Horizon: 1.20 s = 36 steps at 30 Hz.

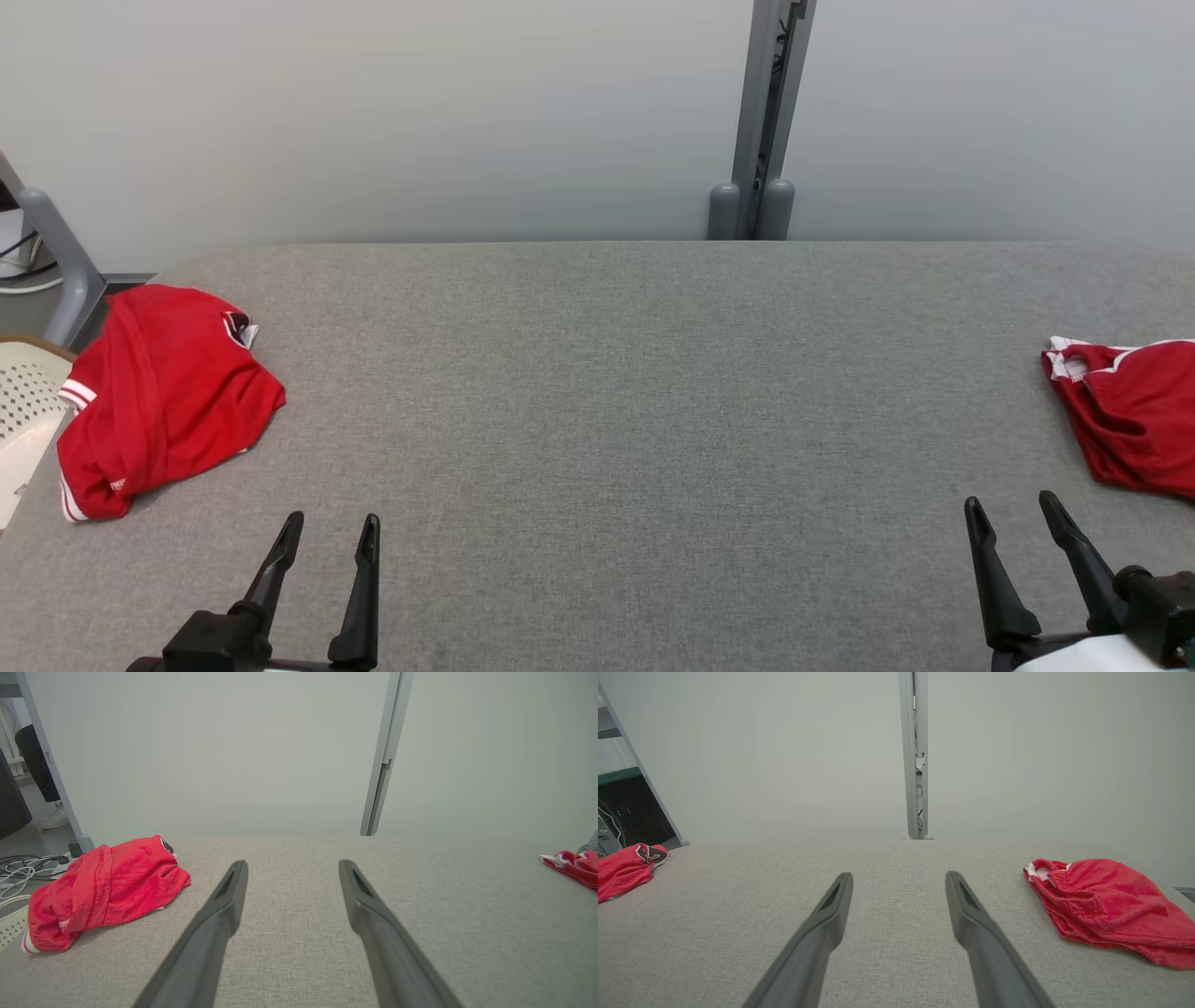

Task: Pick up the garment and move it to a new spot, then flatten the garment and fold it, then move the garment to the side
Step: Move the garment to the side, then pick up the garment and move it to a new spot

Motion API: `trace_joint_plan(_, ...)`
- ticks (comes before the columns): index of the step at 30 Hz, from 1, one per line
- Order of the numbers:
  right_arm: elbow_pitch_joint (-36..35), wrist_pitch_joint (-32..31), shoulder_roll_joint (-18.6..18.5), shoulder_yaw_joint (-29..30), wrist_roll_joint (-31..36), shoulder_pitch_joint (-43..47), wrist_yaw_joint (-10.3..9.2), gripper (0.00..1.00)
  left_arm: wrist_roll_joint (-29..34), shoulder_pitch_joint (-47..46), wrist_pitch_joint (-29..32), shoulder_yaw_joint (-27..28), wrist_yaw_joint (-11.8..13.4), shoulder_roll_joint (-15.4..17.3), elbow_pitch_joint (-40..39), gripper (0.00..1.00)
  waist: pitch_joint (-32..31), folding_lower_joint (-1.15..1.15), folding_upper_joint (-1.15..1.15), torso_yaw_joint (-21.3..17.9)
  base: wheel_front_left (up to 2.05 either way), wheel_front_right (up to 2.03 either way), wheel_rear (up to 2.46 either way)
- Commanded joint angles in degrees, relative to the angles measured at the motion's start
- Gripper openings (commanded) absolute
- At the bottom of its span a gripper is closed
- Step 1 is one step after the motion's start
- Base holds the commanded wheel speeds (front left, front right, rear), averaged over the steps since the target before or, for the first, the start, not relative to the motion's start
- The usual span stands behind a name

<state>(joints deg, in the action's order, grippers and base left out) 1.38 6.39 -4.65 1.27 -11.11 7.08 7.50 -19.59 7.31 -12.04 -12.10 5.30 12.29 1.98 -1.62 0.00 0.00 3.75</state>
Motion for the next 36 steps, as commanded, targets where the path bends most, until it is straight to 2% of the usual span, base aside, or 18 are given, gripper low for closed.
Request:
trace_joint_plan(1,-0.6,-0.3,-0.1,0.4,0.1,0.8,-0.02,1.0,-0.3,0.7,0.3,0.2,0.4,0.5,-0.4,1.0,-0.3,0.0,0.0,-0.4,0.0,0.0,0.0)
trace_joint_plan(36,-1.0,0.6,0.8,0.5,0.0,0.8,-0.02,1.0,-1.1,0.9,1.5,-1.0,1.8,1.4,-2.3,1.0,-0.3,0.0,0.0,0.1,0.0,0.0,0.0)
